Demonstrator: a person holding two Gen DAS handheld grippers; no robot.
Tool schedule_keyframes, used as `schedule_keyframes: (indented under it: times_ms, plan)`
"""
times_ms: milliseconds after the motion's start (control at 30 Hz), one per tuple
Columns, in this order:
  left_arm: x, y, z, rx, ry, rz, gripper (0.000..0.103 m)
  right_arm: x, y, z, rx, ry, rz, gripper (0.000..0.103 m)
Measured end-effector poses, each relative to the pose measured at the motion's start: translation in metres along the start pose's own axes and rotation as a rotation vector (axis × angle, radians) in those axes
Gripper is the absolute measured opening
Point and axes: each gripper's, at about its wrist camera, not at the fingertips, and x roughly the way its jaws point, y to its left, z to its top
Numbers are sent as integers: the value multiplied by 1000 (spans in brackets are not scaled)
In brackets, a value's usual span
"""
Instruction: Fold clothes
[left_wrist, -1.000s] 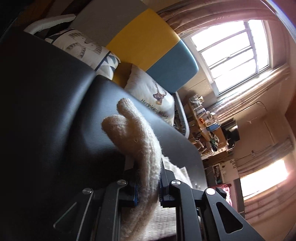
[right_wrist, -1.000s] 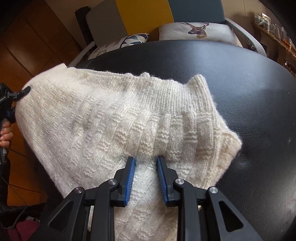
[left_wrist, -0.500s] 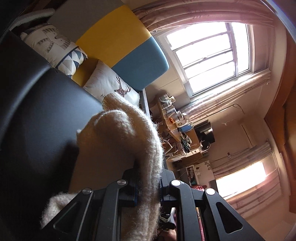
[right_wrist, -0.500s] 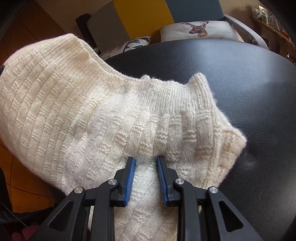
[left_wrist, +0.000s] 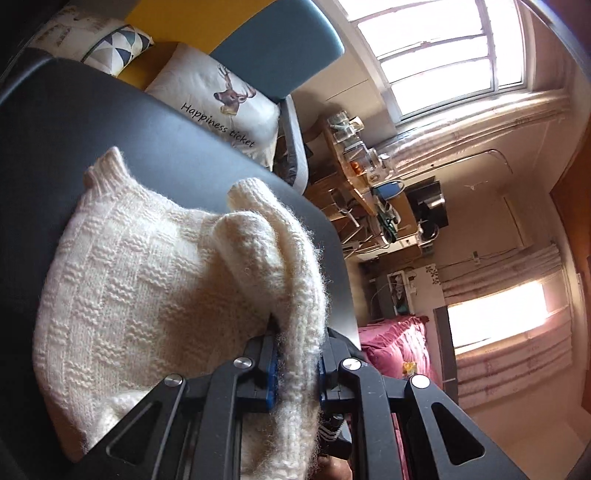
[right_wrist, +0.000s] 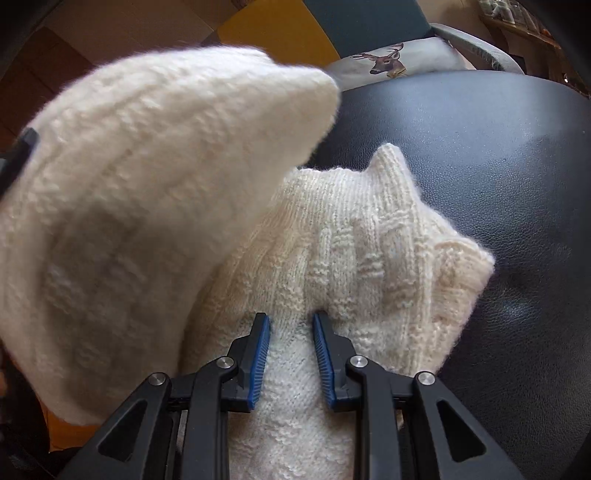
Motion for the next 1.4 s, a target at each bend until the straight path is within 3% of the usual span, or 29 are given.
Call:
schedule_keyframes:
  times_ms: [267,400,567,700,800,933,1033,1100,1233,1300,1400]
  plan:
    - [30,4,-18,-43,18,65,16,-51,-16,-21,34,-104,27,25]
    - [41,-1,-25,-39,31,79,16,-73,-17,-47,-4,-72,87,25]
    - [65,-12,-42,-13,102,104,24,-67,-20,-72,11,-27,89,25]
    - [66,-25,-48,-14,144,81,30,-66,-37,-83,106,-65,121,25]
    - [50,-37,-44,-32,169,-2,31,-62,-50,-94,168,-91,146,27]
    - [-4,-47,-31,19,96,-102,38,-70,-56,-106,216,-129,169,27]
    - [-50,-24,-17,49,-32,-67,48,-86,-57,-115,216,-132,147,27]
    - [-73,4,-12,61,-90,10,48,-106,-53,-117,191,-152,116,28]
    - [-82,64,-24,70,-84,151,47,-153,-23,-95,56,-200,38,28]
    - [-79,70,-36,109,-73,170,47,-163,5,-62,-71,-204,12,28]
    - [-73,76,-52,168,-62,202,47,-148,44,-9,-208,-125,7,28]
